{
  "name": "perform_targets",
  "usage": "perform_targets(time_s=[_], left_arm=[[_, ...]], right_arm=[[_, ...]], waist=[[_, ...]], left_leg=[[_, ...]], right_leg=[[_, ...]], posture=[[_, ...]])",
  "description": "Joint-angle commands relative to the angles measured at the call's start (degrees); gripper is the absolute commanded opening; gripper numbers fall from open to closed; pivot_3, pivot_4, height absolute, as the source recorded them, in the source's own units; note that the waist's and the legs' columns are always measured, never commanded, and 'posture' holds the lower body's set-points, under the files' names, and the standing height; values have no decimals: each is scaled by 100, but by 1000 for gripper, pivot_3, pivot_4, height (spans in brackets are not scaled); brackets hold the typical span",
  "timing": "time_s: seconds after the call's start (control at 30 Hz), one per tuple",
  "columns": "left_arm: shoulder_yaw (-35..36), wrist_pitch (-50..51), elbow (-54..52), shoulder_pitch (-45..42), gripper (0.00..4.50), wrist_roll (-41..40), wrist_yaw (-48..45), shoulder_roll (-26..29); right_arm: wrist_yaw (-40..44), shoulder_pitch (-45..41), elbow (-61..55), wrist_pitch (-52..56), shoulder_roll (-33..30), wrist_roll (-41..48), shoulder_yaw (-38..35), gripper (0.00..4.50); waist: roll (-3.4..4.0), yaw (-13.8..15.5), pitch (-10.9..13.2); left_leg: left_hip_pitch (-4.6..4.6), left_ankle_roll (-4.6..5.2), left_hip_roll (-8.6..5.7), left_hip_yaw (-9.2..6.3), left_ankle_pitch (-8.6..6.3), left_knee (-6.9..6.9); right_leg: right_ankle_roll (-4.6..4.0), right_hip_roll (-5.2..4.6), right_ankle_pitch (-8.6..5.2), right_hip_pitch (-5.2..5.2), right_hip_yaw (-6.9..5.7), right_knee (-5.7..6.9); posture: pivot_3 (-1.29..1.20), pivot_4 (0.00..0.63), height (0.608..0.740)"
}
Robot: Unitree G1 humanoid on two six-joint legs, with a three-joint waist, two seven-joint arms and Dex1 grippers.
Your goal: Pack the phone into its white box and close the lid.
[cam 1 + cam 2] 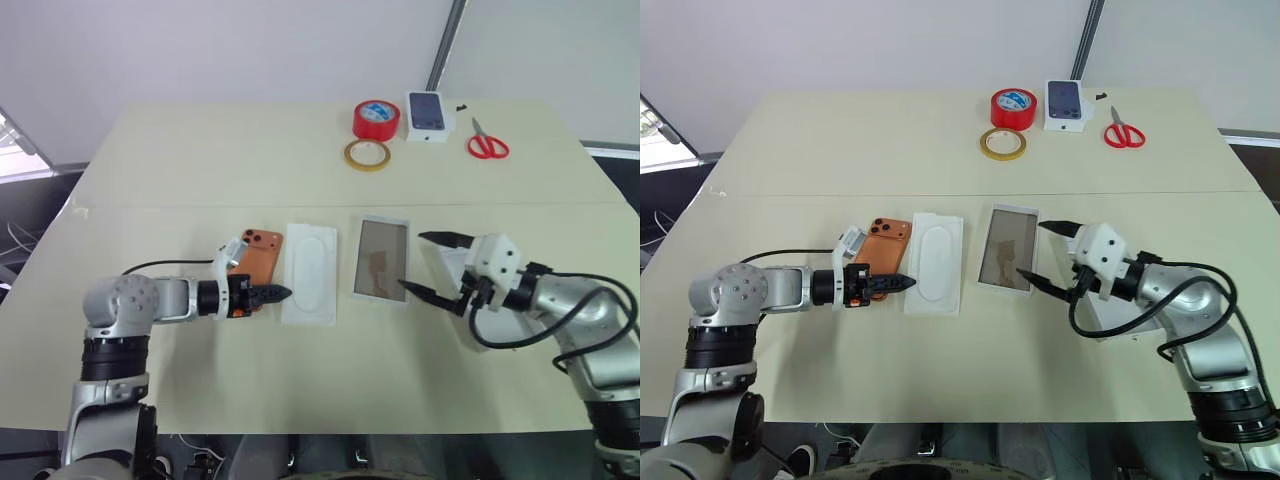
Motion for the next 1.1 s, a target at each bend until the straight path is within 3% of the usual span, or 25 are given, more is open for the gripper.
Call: perform_targets(time_s=[0.03, 0.23, 0.37, 0.47, 0.7, 1.1], left_arm=[[513, 212, 156, -328, 45, -171, 130, -109], [829, 318, 280, -576, 45, -260, 128, -178], [926, 65, 99, -509, 45, -191, 171, -125], [889, 22, 69, -507, 0, -148, 175, -15], [831, -22, -15, -482, 0, -173, 216, 30], [1202, 521, 142, -831, 0, -447, 271, -241]], right_arm=[[-98, -294, -102, 43, 206, -288, 467, 4500], [55, -706, 367, 14, 300, -1090, 1438, 4500], [207, -827, 721, -147, 236, -1400, 1694, 4500], [411, -893, 744, 39, 241, -1158, 1608, 3651], [480, -891, 884, -190, 266, -1351, 1682, 49], [495, -1036, 760, -737, 802, -1598, 2136, 49]], waist=[[-2, -4, 1], [-6, -8, 4], [-14, 4, 8], [-16, -2, 10], [-17, -7, 10], [-19, -33, 11]], left_leg=[[0, -1, 0, 0, 1, 0], [-2, -38, -1, 0, 21, 0], [-4, -40, -2, 0, 22, 1], [-4, -43, -2, 0, 24, 1], [-4, -43, -1, -1, 23, 0], [-3, -46, -1, -2, 25, -1]], right_leg=[[0, 0, 0, -1, 0, 0], [0, 2, 0, -4, 0, 1], [0, 1, 0, -6, 0, 0], [0, 1, 0, -6, 0, 0], [0, 1, 0, -6, 0, 0], [1, 3, 0, -8, 0, 4]], posture=[[0, 150, 740], [0, 150, 740], [0, 150, 740], [0, 150, 740], [0, 150, 740], [0, 150, 740]])
